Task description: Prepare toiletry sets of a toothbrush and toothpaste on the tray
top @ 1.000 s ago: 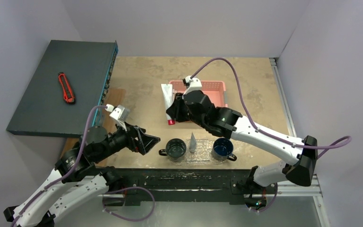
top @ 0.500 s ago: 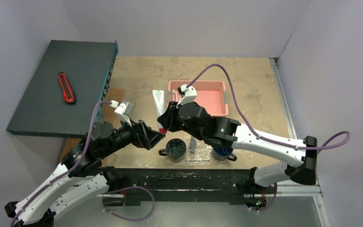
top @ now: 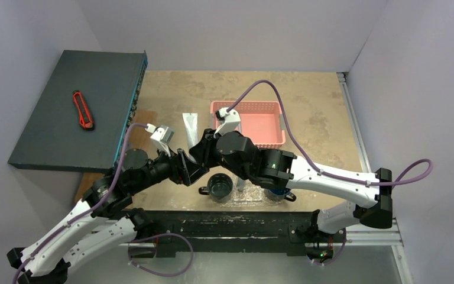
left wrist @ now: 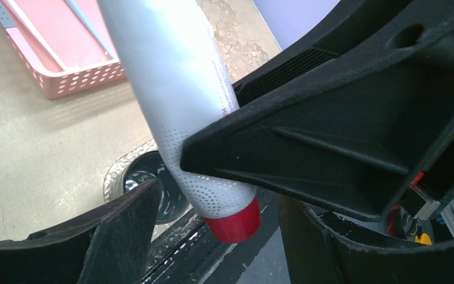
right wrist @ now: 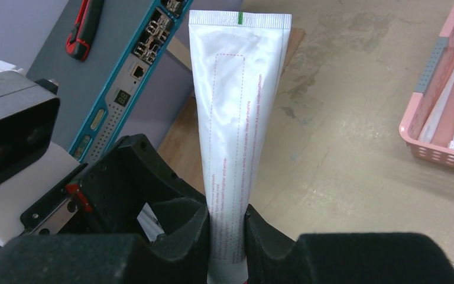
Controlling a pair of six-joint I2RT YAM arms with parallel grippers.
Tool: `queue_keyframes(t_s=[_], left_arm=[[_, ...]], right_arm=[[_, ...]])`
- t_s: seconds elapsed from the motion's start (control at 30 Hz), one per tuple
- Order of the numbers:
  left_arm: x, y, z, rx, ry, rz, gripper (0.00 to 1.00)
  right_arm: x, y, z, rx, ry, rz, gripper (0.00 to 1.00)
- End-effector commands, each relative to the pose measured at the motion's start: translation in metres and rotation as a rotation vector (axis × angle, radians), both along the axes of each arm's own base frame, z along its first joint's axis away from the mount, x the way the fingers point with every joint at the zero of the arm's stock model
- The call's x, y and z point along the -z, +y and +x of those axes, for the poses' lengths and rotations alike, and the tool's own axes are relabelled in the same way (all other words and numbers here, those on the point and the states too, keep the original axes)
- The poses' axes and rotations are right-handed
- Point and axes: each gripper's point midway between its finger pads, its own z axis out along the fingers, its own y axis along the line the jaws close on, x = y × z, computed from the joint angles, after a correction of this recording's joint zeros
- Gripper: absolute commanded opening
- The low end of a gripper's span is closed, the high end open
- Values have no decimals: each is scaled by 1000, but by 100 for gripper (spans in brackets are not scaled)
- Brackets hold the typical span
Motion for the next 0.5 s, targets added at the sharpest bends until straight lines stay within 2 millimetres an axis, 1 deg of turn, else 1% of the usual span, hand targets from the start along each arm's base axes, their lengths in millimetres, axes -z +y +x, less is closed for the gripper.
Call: queue_keyframes(t_s=[0.0, 0.1, 0.27, 0.37, 0.47], left_arm=[[-17, -8, 4, 17, -42, -53, 67], [-17, -9, 4, 21, -46, -50, 59], [-20, -9, 4, 24, -56, -56, 41], [-22, -10, 4, 27, -61, -60, 33], [-24, -11, 5, 32, -66, -59, 20]], right_arm=[[-33, 5, 1, 22, -31, 80, 26], [-33, 6, 0, 18, -31, 79, 26], [-31, 9, -3, 12, -29, 70, 26], [-30, 9, -3, 13, -29, 66, 26], [-28, 9, -3, 13, -30, 62, 27]])
